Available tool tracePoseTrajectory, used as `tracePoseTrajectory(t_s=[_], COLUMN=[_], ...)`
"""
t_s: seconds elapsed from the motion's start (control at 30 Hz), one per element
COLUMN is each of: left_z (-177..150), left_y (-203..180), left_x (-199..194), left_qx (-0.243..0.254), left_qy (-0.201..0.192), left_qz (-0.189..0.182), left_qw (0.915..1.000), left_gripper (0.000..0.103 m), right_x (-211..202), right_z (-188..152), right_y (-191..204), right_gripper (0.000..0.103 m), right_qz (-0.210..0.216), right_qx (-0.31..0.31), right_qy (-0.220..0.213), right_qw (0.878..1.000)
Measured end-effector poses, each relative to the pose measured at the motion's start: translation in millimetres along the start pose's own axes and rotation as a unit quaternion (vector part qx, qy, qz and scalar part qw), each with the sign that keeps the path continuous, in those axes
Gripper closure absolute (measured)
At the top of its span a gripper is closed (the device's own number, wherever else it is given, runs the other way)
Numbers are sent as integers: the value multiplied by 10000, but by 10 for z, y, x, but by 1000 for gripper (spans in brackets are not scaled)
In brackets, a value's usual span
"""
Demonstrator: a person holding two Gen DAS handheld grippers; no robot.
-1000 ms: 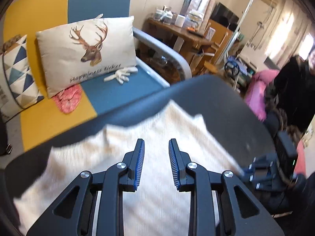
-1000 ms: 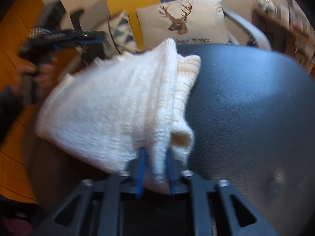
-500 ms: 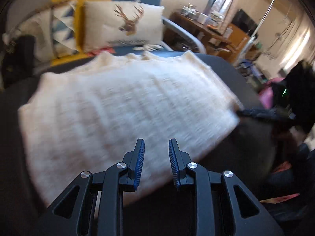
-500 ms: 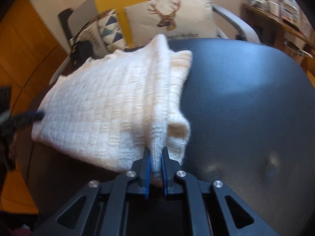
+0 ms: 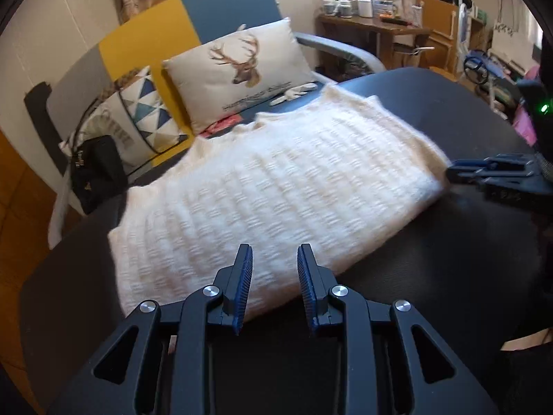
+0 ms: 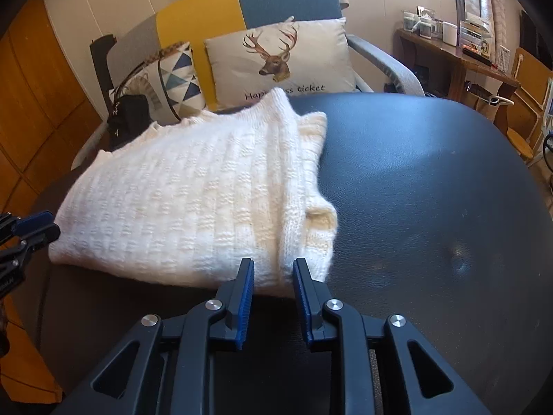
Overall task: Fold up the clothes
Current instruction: 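Open the right gripper and withdraw both grippers from the sweater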
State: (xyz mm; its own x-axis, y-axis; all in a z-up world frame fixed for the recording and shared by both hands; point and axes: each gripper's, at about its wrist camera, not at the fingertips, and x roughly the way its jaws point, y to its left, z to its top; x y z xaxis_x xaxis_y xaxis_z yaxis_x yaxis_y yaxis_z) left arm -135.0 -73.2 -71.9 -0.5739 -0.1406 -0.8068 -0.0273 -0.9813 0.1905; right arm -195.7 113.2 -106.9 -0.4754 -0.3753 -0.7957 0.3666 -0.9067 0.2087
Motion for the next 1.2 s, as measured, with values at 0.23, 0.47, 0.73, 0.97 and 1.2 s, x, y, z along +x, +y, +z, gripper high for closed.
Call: tracePoseTrajectory(t_s=[0.23,0.47,0.73,0.97,1.2], left_z=[60,15,-52,-107,-151], left_y=[-190,-225,-230,-182,-137], left_x=[-24,-38,-45,-31,12], left_qx=[112,174,218,168,132], left_qy=[74,116,173,213,275], left_qz=[29,202,280,354,400], left_qw=[9999,9996,9992,9990,9987], left_gripper=[72,72,72,72,71], right_x=[-106,-254,-178,5,89], right_z=[12,98,151,165,136], right_y=[47,108,403,564,570], right_gripper=[79,79,79,79,79], right_qz=[110,258,481,589,630], right_qx=[-80,-102,-395,-457,-344], right_qy=[-129,-376,-280,-60,81], right_qw=[9998,9989,9977,9972,9974])
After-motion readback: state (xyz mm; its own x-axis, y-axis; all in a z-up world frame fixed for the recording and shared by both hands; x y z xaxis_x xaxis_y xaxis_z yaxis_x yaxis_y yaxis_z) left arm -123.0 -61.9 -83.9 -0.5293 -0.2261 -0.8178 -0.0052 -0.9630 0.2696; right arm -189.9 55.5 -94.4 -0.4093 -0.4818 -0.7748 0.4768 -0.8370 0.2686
